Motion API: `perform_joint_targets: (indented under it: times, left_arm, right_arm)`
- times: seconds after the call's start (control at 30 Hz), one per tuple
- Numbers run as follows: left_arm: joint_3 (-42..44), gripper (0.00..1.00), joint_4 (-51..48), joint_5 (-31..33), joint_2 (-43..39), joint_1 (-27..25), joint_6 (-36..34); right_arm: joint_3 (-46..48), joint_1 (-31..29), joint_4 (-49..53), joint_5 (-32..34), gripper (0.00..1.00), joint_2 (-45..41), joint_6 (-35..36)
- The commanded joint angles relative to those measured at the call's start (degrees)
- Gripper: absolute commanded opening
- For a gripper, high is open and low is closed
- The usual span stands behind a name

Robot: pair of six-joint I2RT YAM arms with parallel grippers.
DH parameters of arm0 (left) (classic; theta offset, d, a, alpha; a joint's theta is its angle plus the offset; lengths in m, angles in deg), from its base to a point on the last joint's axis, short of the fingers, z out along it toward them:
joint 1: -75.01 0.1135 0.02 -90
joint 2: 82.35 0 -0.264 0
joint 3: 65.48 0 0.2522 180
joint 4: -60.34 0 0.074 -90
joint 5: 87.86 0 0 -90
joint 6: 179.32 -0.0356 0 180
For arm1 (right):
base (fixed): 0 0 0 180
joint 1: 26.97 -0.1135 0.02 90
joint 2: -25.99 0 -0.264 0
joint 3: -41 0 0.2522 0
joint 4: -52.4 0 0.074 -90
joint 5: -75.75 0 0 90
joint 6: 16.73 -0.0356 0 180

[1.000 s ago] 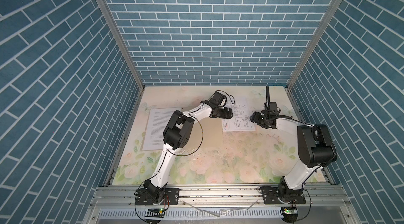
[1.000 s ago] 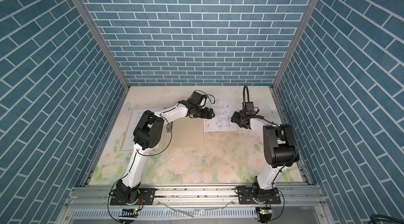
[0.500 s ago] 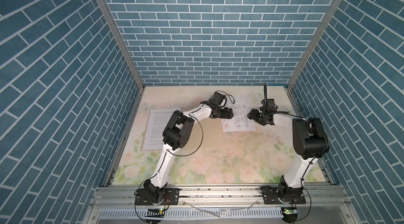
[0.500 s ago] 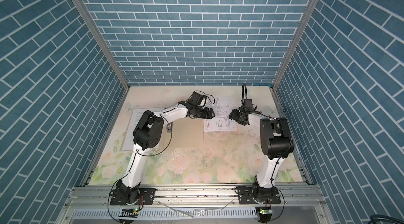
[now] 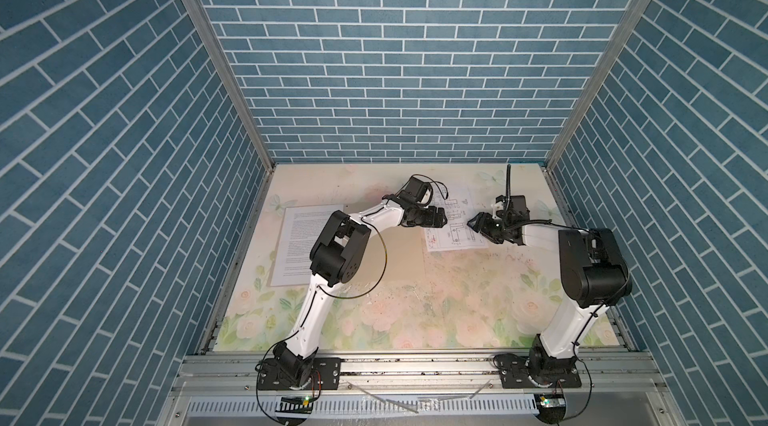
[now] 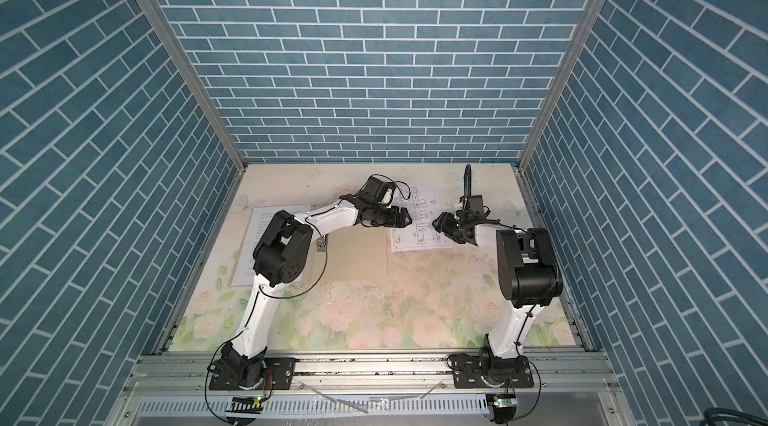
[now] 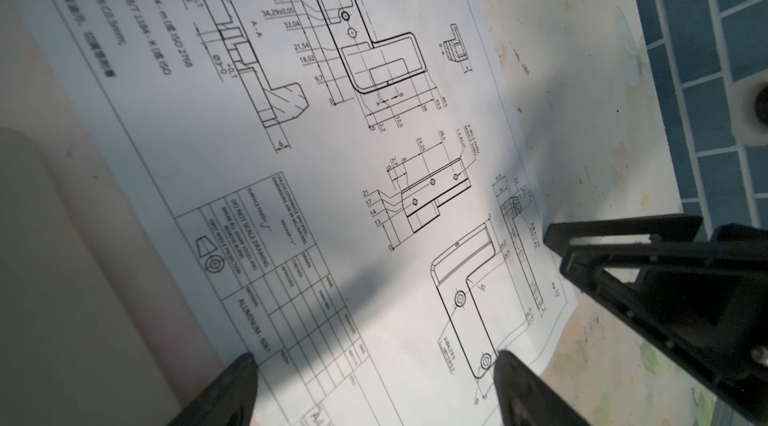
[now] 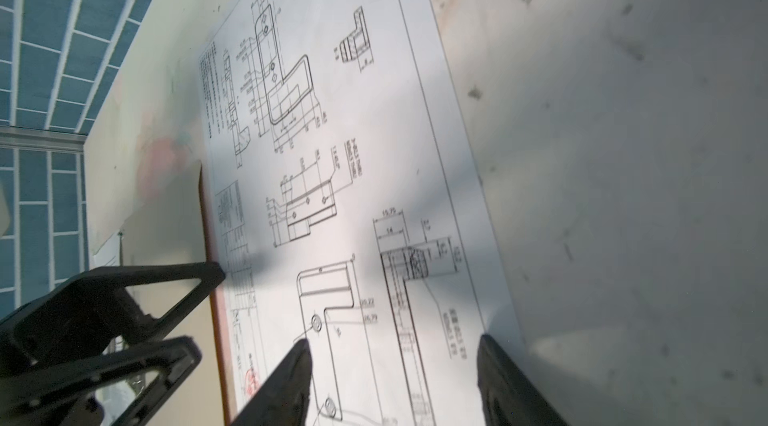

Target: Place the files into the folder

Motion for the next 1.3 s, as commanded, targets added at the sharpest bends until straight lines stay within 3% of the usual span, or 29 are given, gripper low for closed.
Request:
perform_joint_targets:
  times: [0.0,0.27,0.47,0.87,1.0,1.27]
  left_arm:
    - [4.1,0.9,-4.4,-2.5,1.0,-1.9,2.2]
    - [7.2,0.9,-2.8,-2.2,-1.2,-3.3,2.9]
    - [8.7,0.91,-3.5,1.1,-4.2,-3.6,2.8]
    - [10.6,0.91,-7.6,5.5,-8.0,-3.7,2.7]
    - [11.7,0.91,-6.8,5.0,-8.4,-3.9,3.2]
    - [9.3,0.9,-6.9,1.7,-6.3,-6.4,2.7]
  right_arm:
    - [4.2,-0.2,1.4,-2.4,0.63,-2.5,-3.4]
    - [7.7,-0.7,2.7,-3.1,0.6,-6.1,-3.7]
    - [7.1,-0.7,5.7,3.2,0.66,-10.3,-0.7]
    - [-5.6,0.7,7.7,9.0,0.71,-3.1,6.0]
    - [-9.3,0.9,10.1,7.7,0.72,1.1,7.3]
    - [-6.7,0.9,9.5,6.3,0.74,0.6,6.4]
